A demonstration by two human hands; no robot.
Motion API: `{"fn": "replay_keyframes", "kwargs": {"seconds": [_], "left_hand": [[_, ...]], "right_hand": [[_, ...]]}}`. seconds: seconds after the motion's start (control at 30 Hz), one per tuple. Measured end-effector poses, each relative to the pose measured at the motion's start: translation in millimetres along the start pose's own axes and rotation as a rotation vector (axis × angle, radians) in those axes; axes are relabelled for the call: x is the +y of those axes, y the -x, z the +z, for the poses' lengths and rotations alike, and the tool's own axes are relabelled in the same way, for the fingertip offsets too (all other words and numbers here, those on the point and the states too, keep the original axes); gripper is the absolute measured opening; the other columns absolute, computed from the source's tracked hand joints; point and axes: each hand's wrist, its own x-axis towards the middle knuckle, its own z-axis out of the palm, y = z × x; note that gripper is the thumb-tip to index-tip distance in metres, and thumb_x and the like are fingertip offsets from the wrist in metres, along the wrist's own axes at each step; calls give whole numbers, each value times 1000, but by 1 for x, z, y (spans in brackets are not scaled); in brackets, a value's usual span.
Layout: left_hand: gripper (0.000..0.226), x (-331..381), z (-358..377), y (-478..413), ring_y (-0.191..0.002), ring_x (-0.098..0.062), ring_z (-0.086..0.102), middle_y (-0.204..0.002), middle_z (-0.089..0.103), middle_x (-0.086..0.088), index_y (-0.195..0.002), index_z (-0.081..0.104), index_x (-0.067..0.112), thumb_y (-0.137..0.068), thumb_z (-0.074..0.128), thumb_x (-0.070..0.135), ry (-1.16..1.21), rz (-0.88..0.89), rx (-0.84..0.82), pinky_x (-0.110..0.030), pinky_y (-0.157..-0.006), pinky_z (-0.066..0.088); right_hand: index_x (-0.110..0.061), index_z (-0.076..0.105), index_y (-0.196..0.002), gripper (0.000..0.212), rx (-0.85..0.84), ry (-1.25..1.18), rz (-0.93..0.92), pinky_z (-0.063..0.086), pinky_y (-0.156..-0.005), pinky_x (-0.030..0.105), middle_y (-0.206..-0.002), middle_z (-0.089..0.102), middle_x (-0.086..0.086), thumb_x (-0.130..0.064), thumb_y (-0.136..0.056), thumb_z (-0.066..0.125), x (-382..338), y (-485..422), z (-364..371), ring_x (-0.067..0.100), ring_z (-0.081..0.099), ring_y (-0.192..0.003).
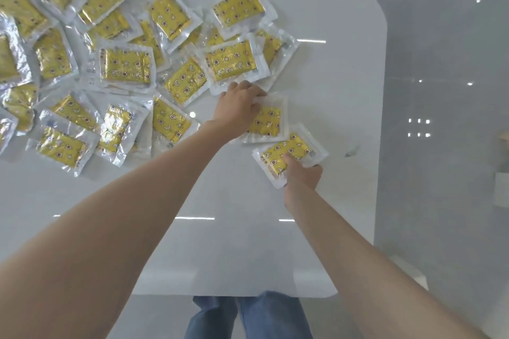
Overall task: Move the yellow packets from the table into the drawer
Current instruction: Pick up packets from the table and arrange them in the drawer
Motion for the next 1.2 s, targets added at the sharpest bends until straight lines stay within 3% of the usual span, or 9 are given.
{"fn": "replay_keyframes", "kwargs": {"seconds": [0.2,0.4,0.53,0.83,0.93,1.0,1.07,1.13,1.2], "left_hand": [[85,-12,-10,12,-135,-22,26,-151,25,5,-148,26,22,-78,72,39,-212,105,-160,-37,-108,26],[94,4,2,9,-125,-26,31,-140,31,-4,-145,26,17,-69,80,35,-290,54,-120,-34,-104,28],[86,9,8,10,-124,-26,32,-133,39,-5,-140,28,15,-72,78,34,-280,-3,-132,-34,-100,27],[59,1,24,49,-120,-31,32,-129,35,-12,-126,38,5,-85,63,39,-66,-174,-161,-35,-102,26],[34,-2,23,61,-104,-29,47,-95,54,-4,-112,38,11,-90,55,30,151,-233,-93,-35,-98,25],[28,-8,20,71,-88,-28,51,-71,52,4,-105,35,17,-90,56,28,282,-301,-66,-35,-95,29],[37,-16,17,78,-86,-24,51,-82,55,1,-113,38,19,-87,62,31,434,-405,-66,-32,-76,43],[47,-25,16,84,-83,-19,53,-100,52,1,-122,42,17,-84,68,30,533,-472,-40,-22,-55,42],[40,-36,18,91,-80,-17,53,-97,52,3,-115,51,14,-82,70,29,546,-493,-36,-19,-53,41]], "right_hand": [[-15,41,-121,53,-14,-59,48,50,-84,35,-104,54,3,-19,-80,74,-1,6,12,23,55,-87],[-13,41,-127,51,-50,-28,20,38,-75,27,-105,51,0,-20,-85,69,-3,8,11,20,51,-86],[-12,42,-126,48,-71,14,-50,40,-66,24,-105,53,-1,-16,-86,68,-2,9,8,18,52,-87],[-18,43,-115,34,-141,151,-184,41,-74,28,-104,54,-1,-10,-86,61,6,12,1,21,55,-91],[-21,44,-108,29,-199,231,-237,40,-71,28,-96,54,-4,-11,-86,59,6,10,-1,20,55,-90],[-21,47,-103,25,-220,273,-270,42,-67,27,-87,55,-7,-12,-84,61,7,10,-2,19,56,-86],[-22,50,-102,23,-241,301,-305,44,-65,26,-85,57,-8,-12,-84,61,7,10,-4,18,57,-83],[-22,52,-102,23,-272,327,-327,44,-63,23,-87,59,-7,-12,-84,62,8,10,-7,14,58,-80],[-21,55,-103,23,-296,353,-340,44,-64,23,-90,61,-5,-12,-84,63,11,9,-9,13,59,-80]]}}
